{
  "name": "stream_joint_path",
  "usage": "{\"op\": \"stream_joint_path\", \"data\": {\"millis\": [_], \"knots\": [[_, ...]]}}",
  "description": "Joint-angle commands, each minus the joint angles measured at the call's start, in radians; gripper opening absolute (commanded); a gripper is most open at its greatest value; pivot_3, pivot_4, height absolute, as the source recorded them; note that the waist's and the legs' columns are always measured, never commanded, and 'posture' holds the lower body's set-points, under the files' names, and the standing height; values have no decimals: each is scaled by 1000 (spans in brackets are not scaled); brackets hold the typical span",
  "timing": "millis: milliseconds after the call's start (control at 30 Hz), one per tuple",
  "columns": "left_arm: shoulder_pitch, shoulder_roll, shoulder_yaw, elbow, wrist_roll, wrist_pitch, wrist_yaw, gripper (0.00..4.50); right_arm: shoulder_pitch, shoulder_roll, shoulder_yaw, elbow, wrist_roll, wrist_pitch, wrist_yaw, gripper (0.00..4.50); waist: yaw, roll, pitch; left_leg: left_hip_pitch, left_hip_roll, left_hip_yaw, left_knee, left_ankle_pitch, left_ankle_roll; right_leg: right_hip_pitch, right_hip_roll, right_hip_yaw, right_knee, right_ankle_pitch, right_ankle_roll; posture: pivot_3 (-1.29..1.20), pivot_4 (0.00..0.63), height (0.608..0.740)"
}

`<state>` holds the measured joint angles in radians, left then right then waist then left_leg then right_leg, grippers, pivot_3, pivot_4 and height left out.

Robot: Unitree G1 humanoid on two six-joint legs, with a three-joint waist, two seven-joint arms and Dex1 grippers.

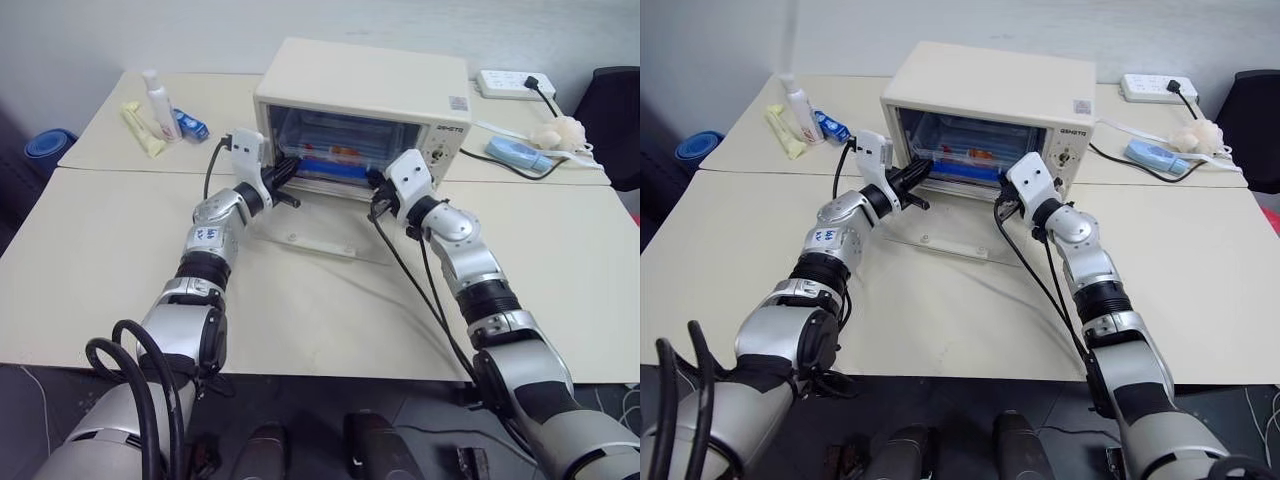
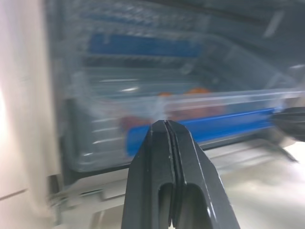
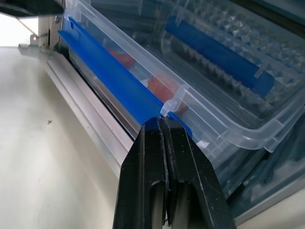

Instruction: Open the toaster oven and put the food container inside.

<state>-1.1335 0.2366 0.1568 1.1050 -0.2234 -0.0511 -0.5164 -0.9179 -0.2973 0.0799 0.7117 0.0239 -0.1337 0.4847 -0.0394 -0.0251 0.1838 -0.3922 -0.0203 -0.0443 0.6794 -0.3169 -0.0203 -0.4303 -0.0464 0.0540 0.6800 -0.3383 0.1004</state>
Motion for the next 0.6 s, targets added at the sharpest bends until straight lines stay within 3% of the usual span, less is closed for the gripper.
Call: {"op": "stream_joint_path", "data": {"millis": [33, 233, 367, 467, 600], "knots": [[35, 35, -4, -90, -12, 48, -117, 0, 59, -5, -12, -179, 83, 100, 119, 44, -3, 0, 0, 0, 0, 0, 0, 0, 0, 0, 0, 0, 0, 0, 0, 0, 150, 740], [296, 221, -7, -547, -103, 294, -357, 0, 263, -123, -35, -659, 213, 398, 260, 44, -21, 0, 0, -2, 1, -1, -3, 0, -1, -5, -1, 3, 1, 0, 0, 0, 150, 740], [456, 374, 10, -804, -211, 388, -569, 0, 411, -230, -77, -816, 269, 473, 320, 44, -14, 0, 0, -10, 1, -3, 1, 0, -2, -13, -1, 2, 3, 0, -1, 0, 150, 740], [562, 485, 48, -880, -269, 353, -743, 0, 532, -321, -99, -825, 256, 431, 388, 44, -4, 0, 0, -11, 0, -3, 3, -1, -2, -12, -1, 2, 0, 1, -1, 0, 150, 740], [631, 589, 82, -898, -334, 411, -859, 0, 579, -352, -89, -667, 200, 292, 409, 44, 10, 0, 0, -10, 0, -2, 3, -1, -1, -12, -2, 3, -1, 1, -1, 0, 150, 740]]}}
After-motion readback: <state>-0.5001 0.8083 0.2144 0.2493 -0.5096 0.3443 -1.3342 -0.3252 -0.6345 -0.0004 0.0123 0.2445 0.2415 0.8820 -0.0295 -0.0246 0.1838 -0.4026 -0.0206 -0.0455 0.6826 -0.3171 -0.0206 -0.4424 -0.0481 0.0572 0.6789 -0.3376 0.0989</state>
